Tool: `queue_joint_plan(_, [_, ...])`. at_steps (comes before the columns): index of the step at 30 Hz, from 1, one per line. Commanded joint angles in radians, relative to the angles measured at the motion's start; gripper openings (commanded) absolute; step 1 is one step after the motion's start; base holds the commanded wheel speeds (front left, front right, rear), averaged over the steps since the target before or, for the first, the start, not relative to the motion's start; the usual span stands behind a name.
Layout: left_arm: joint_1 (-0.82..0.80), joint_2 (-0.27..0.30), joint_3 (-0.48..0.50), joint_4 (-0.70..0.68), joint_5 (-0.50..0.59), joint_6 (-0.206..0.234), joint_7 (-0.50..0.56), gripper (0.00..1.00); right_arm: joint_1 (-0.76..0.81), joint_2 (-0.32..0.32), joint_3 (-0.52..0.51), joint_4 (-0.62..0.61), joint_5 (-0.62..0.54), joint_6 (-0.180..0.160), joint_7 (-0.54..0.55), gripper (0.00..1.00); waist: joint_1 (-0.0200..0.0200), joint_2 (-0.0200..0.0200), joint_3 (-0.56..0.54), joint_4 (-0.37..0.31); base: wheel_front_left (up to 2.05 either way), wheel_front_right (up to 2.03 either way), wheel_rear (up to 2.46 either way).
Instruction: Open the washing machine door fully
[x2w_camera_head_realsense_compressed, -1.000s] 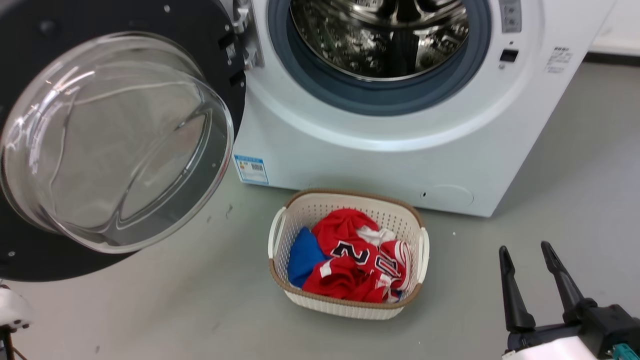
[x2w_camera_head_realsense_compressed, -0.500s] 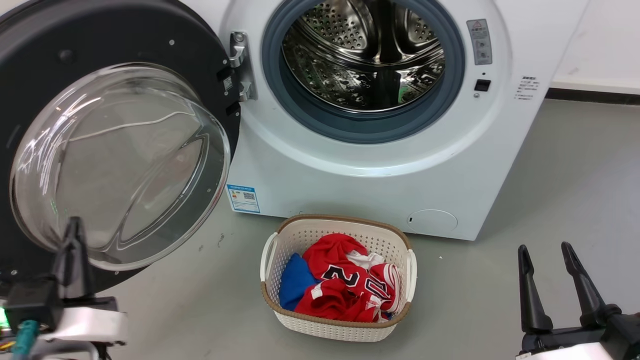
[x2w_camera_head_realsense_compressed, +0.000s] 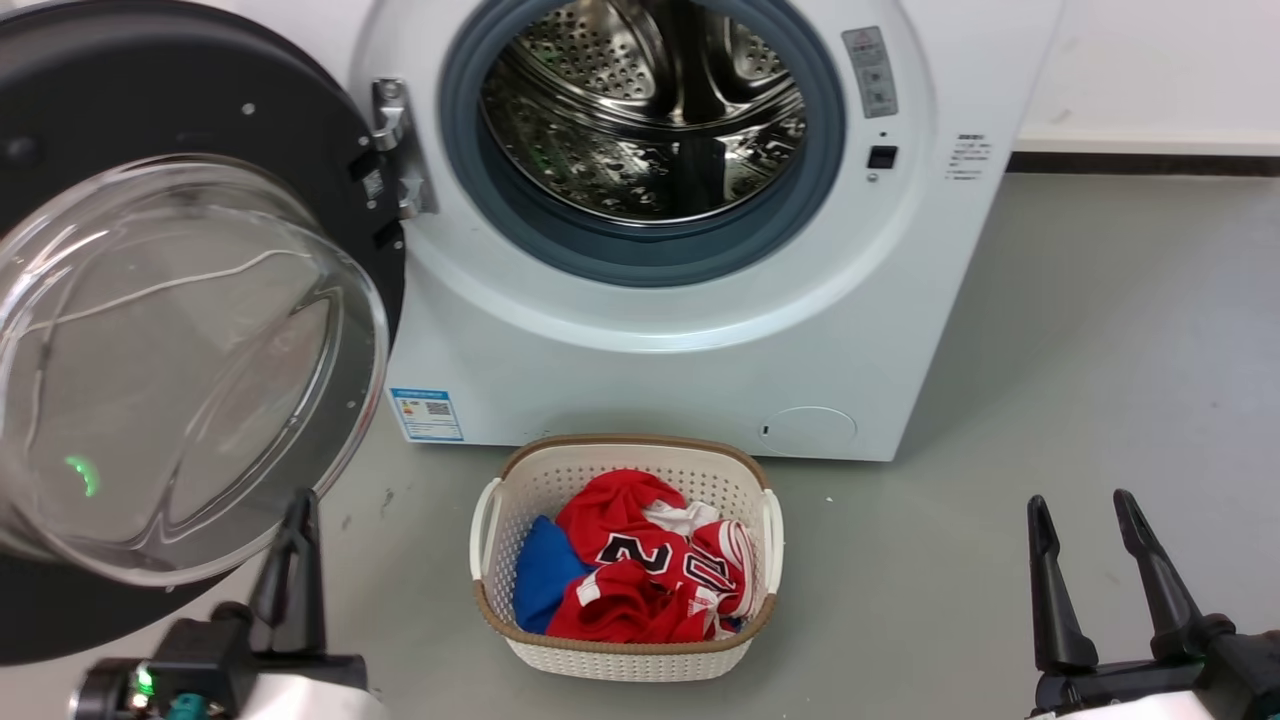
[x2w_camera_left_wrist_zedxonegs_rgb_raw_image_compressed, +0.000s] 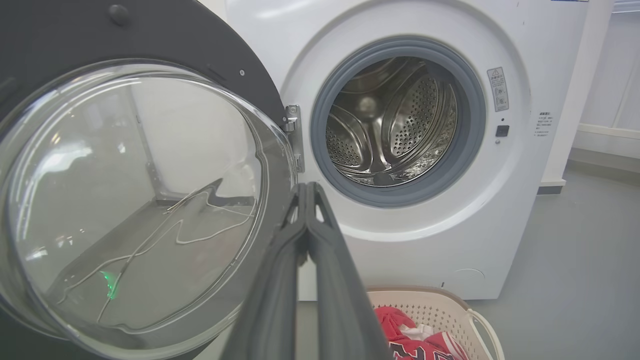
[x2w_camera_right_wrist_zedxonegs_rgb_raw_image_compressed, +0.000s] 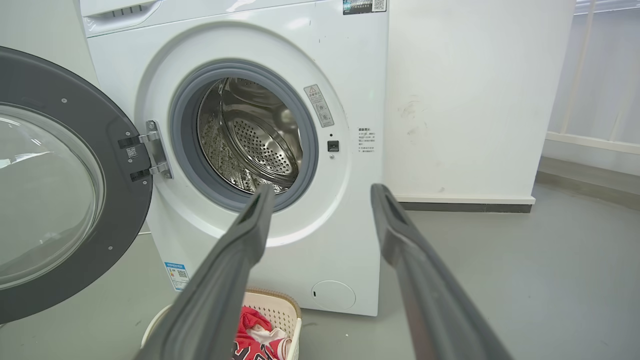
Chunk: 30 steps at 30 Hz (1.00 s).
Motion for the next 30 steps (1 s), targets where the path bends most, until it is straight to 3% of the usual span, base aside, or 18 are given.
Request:
queue_joint_plan(1, [0.016, -0.004, -0.007, 0.004, -0.005, 0.003, 0.002, 0.0, 0.01, 0.003, 0.003, 0.001, 0.008, 0.0, -0.002, 1.0, 0.0001, -0.0001, 0.002, -0.012, 0.0, 0.0, 0.0])
queue_joint_plan(10, [0.046, -0.015, -0.061, 0.041, -0.028, 0.015, 0.002, 0.0, 0.027, 0.003, 0.003, 0.009, 0.022, 0.0, -0.002, 1.0, 0.0001, -0.0001, 0.008, -0.047, 0.0, 0.0, 0.0])
queue_joint_plan(13, [0.056, -0.016, -0.065, 0.053, -0.035, 0.015, 0.002, 0.07, 0.035, 0.003, 0.001, 0.013, 0.022, 0.0, -0.002, 1.0, 0.0001, -0.0001, 0.006, -0.056, 0.0, 0.0, 0.0])
queue_joint_plan(14, [0.056, -0.017, -0.066, 0.055, -0.037, 0.014, 0.002, 0.18, 0.035, 0.003, 0.001, 0.014, 0.021, 0.0, -0.002, 1.0, 0.0001, -0.0001, 0.006, -0.058, 0.0, 0.0, 0.0])
queue_joint_plan(15, [0.057, -0.017, -0.069, 0.058, -0.037, 0.014, 0.002, 0.42, 0.034, 0.003, 0.001, 0.015, 0.02, 0.0, -0.002, 1.0, 0.0001, -0.0001, 0.006, -0.062, 0.0, 0.0, 0.0])
queue_joint_plan(16, [0.06, -0.018, -0.07, 0.059, -0.035, 0.016, 0.002, 0.84, 0.036, 0.003, 0.0, 0.017, 0.02, 0.0, -0.002, 1.0, 0.0001, -0.0001, 0.006, -0.065, 0.0, 0.0, 0.0])
queue_joint_plan(17, [0.061, -0.018, -0.07, 0.061, -0.034, 0.019, 0.002, 1.0, 0.037, 0.003, 0.001, 0.018, 0.02, 0.0, -0.002, 1.0, 0.0001, -0.0001, 0.006, -0.068, 0.0, 0.0, 0.0])
queue_joint_plan(30, [0.065, -0.02, -0.073, 0.05, -0.017, 0.041, 0.002, 1.0, 0.042, 0.003, -0.008, 0.028, 0.028, 0.0, -0.002, 1.0, 0.0001, -0.0001, 0.001, -0.079, 0.0, 0.0, 0.0])
